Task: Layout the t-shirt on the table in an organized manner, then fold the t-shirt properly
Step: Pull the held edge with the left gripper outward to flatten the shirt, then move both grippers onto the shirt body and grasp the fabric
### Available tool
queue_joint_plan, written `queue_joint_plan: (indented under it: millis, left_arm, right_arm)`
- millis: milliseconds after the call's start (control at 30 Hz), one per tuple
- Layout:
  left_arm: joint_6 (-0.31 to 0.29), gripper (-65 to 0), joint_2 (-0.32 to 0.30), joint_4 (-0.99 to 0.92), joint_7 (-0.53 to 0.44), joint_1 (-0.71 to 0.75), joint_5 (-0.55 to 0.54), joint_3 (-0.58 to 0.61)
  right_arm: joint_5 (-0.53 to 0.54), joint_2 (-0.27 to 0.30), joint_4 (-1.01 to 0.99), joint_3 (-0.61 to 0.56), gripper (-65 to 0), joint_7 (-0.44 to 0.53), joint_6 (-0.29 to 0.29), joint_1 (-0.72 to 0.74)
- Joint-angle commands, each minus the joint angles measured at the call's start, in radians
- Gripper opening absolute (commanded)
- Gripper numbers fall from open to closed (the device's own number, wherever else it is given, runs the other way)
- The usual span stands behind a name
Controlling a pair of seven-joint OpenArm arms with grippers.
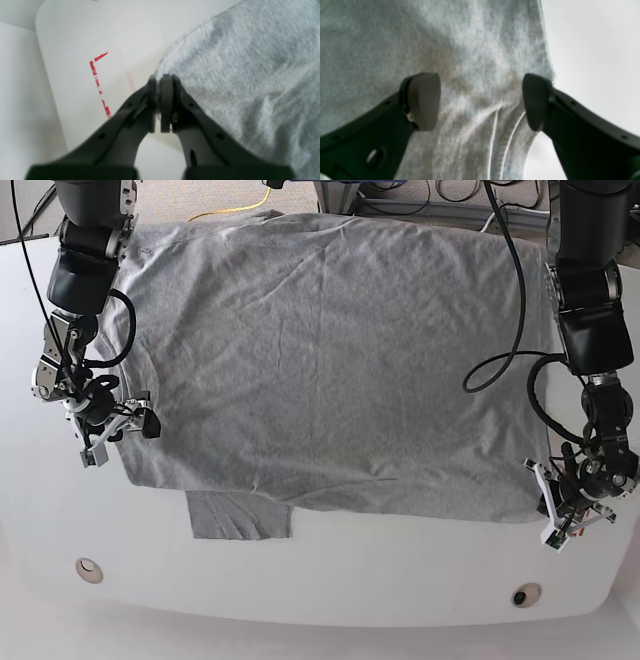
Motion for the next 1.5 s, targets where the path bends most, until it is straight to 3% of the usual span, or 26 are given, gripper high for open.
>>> queue_joint_plan:
  millis: [0, 133, 233, 400, 467, 600, 867, 1067, 1300, 1467]
  left_arm:
    - [0.007, -65.0, -0.016, -0.018, -0.042, -0.035, 0.015, -0.004]
    - [0.007, -63.1, -0.016, -0.041, -0.056, -0.052, 0.032, -0.004]
    - [0.007, -55.0, -0.016, -0.061, -0.059, -0.061, 0.034, -0.004]
    - [0.007, -32.8, -0.018, -0.109, -0.062, -0.084, 0.034, -0.004]
    - [0.007, -19.4, -0.019, -0.126, -0.063, -0.101, 0.034, -0.004]
    - [0.007, -0.3, -0.051, -0.163, -0.066, -0.127, 0.034, -0.003]
    - [0.007, 0.0, -0.111, -0.19, -0.129, -0.172, 0.029, 0.069]
    - [0.007, 0.0, -0.116, -0.158, -0.125, -0.17, 0.029, 0.037]
    - [0.007, 0.0, -0.085, 0.08, -0.026, 0.014, 0.021, -0.044]
    - [0.007, 0.0, -0.054, 0.282, 0.003, 0.186, -0.037, -0.044]
  right_arm:
    - [0.016, 0.023, 0.022, 0.005, -16.0, 0.022, 0.006, 0.025]
    - [0.016, 0.023, 0.022, 0.005, -16.0, 0.022, 0.006, 0.025]
    - [0.016, 0.023, 0.022, 0.005, -16.0, 0.022, 0.006, 0.025]
    - [0.016, 0.023, 0.022, 0.005, -16.0, 0.022, 0.006, 0.025]
    - [0.016, 0.023, 0.023, 0.005, -16.0, 0.022, 0.006, 0.025]
    - [0.016, 0.023, 0.023, 0.005, -16.0, 0.022, 0.006, 0.025]
    - [0.016, 0.024, 0.061, 0.005, -16.0, 0.014, 0.006, 0.026]
    - [0.015, 0.024, 0.206, 0.007, -16.0, -0.084, 0.006, 0.028]
    - [0.015, 0.012, 0.44, 0.007, -16.0, -0.21, 0.006, 0.023]
    - [0.01, -0.06, 0.611, 0.007, -16.2, -0.279, 0.006, -0.013]
